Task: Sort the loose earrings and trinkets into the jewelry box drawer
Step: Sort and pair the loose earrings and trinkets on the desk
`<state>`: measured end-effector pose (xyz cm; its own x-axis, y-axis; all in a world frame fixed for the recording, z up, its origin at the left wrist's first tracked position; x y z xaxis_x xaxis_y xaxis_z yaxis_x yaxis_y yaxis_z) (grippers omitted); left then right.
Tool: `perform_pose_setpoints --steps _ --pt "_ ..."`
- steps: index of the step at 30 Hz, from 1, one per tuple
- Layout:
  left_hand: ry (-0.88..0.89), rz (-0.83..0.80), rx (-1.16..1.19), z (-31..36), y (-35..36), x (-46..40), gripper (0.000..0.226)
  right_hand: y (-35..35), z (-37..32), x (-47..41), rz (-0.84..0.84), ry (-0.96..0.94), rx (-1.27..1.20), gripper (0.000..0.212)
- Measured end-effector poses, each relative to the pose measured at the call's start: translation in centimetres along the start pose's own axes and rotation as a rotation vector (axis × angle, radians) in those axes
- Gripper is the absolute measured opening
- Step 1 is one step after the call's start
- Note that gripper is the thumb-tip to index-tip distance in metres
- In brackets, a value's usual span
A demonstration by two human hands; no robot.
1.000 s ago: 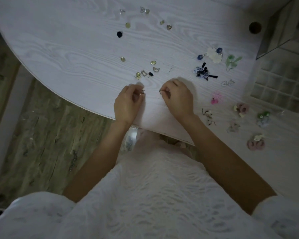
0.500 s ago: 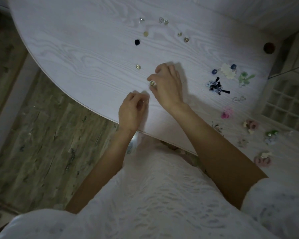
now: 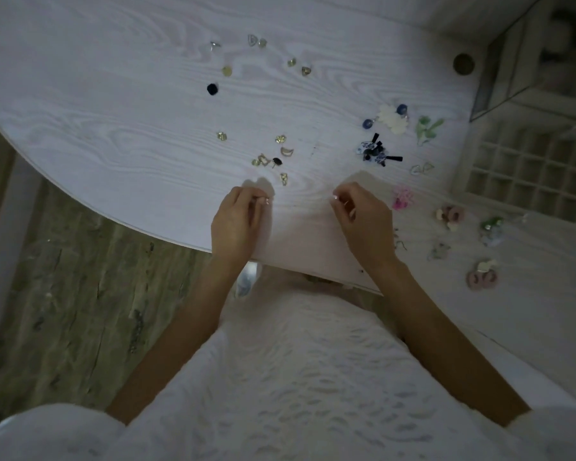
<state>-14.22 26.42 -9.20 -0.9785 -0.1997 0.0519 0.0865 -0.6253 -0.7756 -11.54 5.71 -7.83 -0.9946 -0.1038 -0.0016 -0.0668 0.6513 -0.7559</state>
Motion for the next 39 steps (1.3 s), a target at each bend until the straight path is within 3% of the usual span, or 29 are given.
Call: perform_pose_setpoints --steps 4,12,16,22,33,39 --pt "0.015 -0.042 0.043 2.6 1.4 -0.5 0.016 -1.2 2.2 -0.1 0.017 0.098 0.150 0.011" --pt "0.298 -0.140 -0.013 9.0 7.4 -3.4 0.022 -2.4 3.6 -2.3 0.152 0.093 0.382 0.015" --pt "0.278 -0.157 -0.002 9.7 8.4 -4.3 0.016 -2.8 4.1 -2.4 0.157 0.103 0.437 0.022" --pt "0.243 -0.183 0.064 8.6 7.3 -3.9 0.034 -3.0 4.7 -1.2 0.130 0.135 0.415 0.029" --pt "0.166 -0.201 0.134 11.0 9.0 -3.9 0.021 -1.8 3.1 -1.8 0.124 0.175 0.344 0.019" --pt "0.134 -0.220 0.177 10.7 7.4 -3.7 0.024 -2.3 3.1 -1.5 0.104 0.172 0.352 0.032"
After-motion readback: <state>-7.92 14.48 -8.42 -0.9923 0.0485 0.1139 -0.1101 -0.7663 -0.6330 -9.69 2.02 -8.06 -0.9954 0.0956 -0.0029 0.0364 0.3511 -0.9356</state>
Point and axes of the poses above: each hand's wrist, its own x-axis away from the middle knuckle, its own y-axis out of the palm, z = x × y, the point moved 3 cm from there along -x, towards the middle knuckle, and after that the axes turned 3 degrees about z, right-handed, at the moved point
